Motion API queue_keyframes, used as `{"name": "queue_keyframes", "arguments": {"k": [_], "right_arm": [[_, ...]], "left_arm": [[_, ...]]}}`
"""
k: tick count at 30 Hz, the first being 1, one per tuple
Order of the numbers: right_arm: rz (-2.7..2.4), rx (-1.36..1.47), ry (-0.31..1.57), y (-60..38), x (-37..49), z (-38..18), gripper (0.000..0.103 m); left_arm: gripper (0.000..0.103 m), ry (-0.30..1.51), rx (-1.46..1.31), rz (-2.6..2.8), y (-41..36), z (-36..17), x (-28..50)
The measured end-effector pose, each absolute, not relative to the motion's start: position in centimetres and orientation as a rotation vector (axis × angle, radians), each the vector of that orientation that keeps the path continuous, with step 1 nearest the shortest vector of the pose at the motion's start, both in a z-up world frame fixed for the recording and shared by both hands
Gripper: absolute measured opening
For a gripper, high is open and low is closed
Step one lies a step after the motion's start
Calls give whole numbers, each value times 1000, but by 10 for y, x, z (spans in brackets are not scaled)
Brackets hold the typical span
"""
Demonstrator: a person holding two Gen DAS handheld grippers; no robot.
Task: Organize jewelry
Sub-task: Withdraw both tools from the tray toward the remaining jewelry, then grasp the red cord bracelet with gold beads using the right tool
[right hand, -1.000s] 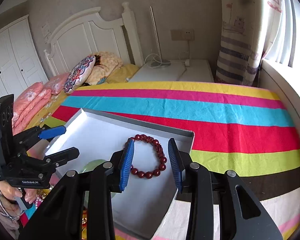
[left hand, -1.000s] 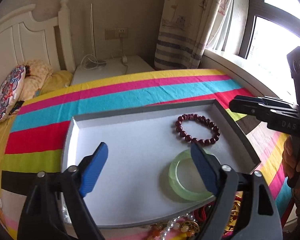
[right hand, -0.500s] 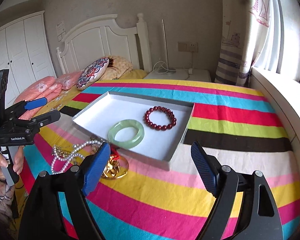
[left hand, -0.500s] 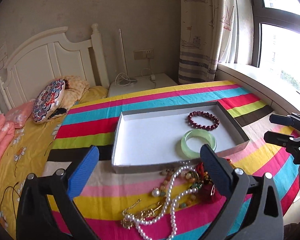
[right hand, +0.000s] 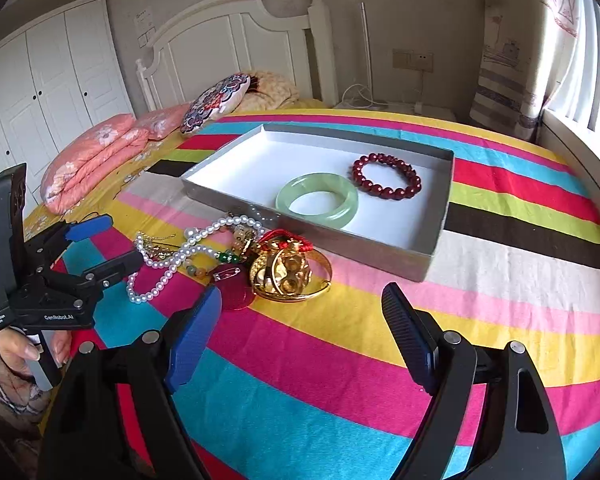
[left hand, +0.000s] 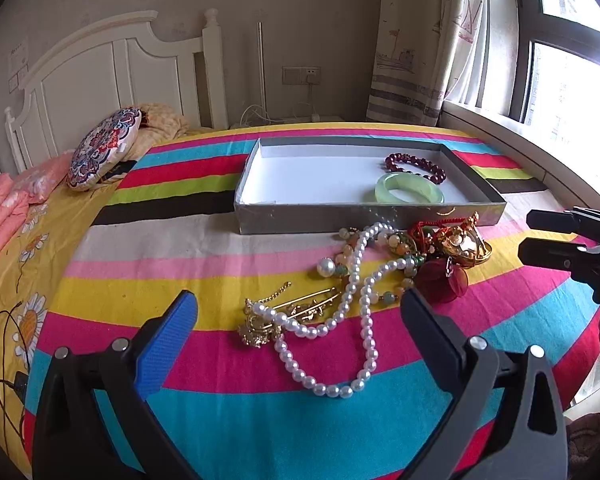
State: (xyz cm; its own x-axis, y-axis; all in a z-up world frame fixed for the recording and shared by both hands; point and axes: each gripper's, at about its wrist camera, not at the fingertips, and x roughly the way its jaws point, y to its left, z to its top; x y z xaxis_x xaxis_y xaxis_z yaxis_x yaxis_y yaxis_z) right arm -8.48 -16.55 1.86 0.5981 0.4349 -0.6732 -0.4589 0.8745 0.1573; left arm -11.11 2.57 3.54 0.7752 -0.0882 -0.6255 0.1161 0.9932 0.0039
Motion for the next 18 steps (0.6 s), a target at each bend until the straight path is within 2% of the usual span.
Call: {"name": "queue_keyframes", "arguments": {"k": [13, 15, 18], "right_arm": [[607, 249, 987, -163, -20, 10, 52], [603, 251, 1001, -160, -17, 7, 52], [583, 226, 1024, -154, -12, 3, 40]], "left_arm": [[100, 690, 12, -199, 26, 28, -107], [100, 689, 3, -201, 27, 28, -107], [100, 682, 6, -204, 27, 29, -108]]}}
